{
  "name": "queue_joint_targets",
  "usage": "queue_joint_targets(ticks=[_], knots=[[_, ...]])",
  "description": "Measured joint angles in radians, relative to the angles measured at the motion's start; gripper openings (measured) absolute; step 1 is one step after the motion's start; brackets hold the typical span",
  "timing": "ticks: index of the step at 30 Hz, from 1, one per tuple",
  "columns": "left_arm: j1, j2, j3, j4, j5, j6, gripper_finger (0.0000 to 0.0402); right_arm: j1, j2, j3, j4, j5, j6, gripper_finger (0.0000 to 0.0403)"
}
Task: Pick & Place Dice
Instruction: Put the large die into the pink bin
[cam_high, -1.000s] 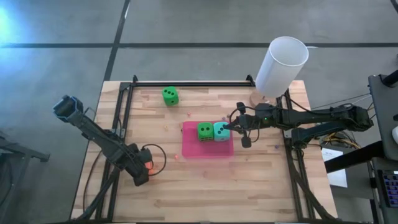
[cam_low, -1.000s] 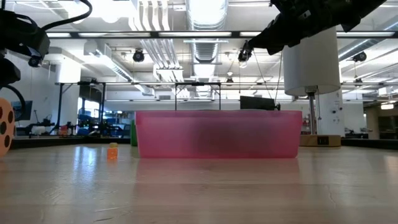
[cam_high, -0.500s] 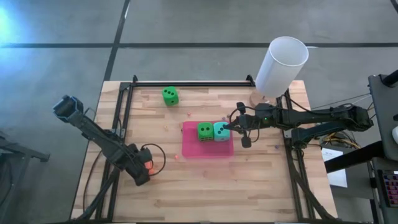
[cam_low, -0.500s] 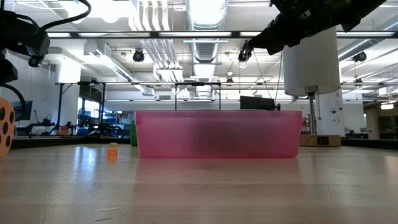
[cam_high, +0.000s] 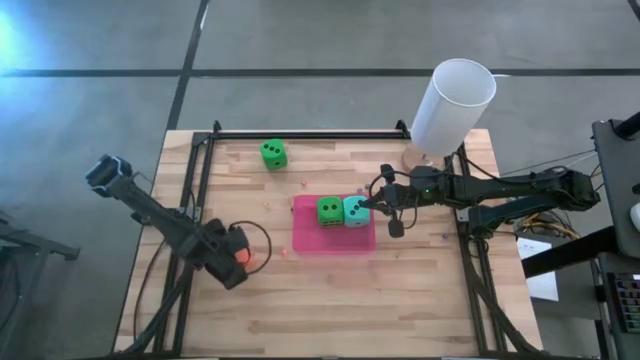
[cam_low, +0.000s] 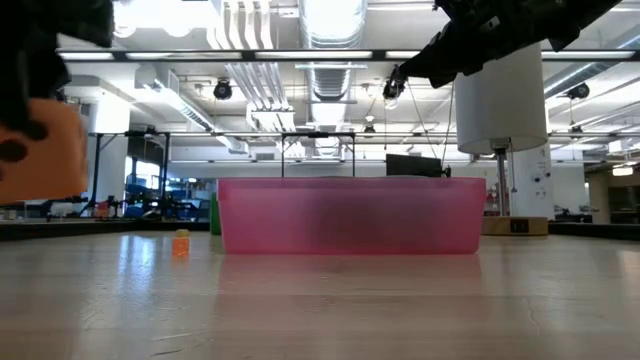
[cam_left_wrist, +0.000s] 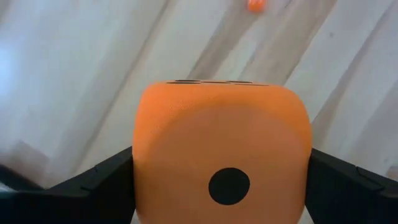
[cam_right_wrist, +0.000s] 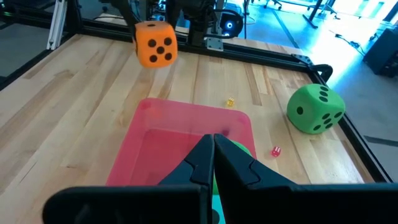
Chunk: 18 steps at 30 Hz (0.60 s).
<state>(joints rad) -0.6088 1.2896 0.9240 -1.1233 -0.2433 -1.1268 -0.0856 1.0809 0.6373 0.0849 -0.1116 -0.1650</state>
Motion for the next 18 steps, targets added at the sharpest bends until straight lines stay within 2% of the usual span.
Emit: queue_joint_targets(ticks=[5, 10, 18], knots=[[0.082, 0.000, 0.068, 0.002, -0.074, 0.151, 0.0363, 0.000, 0.000, 0.000, 0.000, 0.000, 0.000, 0.0008], [0.196, -0.002, 0.134, 0.018, -0.173, 0.368, 0.0361, 0.000, 0.000, 0.000, 0.000, 0.000, 0.000, 0.0008], [0.409, 0.005, 0.149, 0.302, -0.200, 0.855, 0.0365, 0.000, 0.000, 0.000, 0.000, 0.000, 0.000, 0.0008]])
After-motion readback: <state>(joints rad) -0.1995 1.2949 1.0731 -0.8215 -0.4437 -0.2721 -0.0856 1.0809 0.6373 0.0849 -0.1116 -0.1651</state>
